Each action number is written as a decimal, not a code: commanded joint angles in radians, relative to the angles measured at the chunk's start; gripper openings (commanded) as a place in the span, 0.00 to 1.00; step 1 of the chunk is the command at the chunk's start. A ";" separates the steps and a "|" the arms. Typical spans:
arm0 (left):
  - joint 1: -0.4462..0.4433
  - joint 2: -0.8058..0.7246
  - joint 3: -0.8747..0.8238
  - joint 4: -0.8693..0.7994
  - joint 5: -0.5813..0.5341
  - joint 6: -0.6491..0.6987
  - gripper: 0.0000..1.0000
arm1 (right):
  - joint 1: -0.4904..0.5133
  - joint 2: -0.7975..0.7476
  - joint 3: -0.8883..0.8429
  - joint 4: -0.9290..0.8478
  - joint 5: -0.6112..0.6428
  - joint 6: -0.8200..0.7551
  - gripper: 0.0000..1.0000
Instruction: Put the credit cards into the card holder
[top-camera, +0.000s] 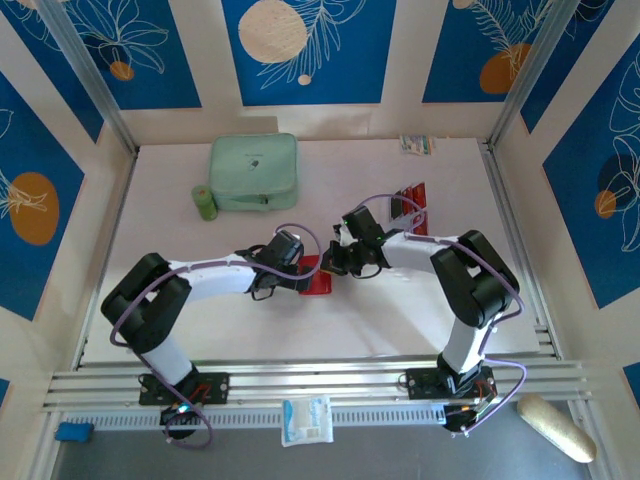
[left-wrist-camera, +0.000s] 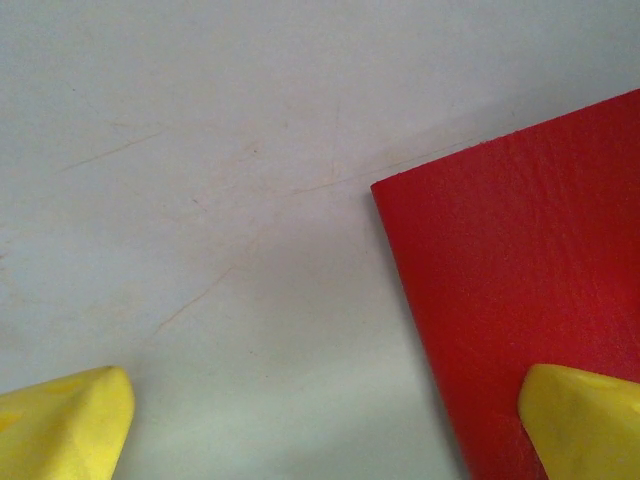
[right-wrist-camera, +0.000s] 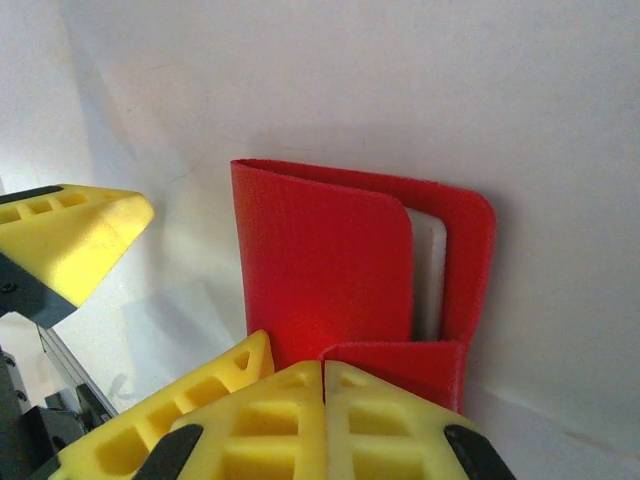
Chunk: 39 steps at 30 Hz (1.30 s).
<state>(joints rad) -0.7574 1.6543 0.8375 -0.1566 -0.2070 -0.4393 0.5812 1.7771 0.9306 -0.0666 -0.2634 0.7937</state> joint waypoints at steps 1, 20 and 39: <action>-0.004 0.044 -0.035 -0.059 -0.006 0.001 1.00 | 0.006 0.035 0.016 -0.006 -0.025 0.004 0.00; -0.004 0.042 -0.032 -0.063 -0.005 0.000 1.00 | 0.017 0.030 -0.087 0.024 0.003 0.012 0.00; -0.003 0.049 -0.023 -0.066 -0.003 0.000 1.00 | -0.011 -0.040 -0.012 -0.006 -0.020 -0.002 0.00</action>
<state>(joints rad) -0.7574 1.6550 0.8375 -0.1566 -0.2066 -0.4393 0.5674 1.7393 0.8948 -0.0437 -0.2699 0.8005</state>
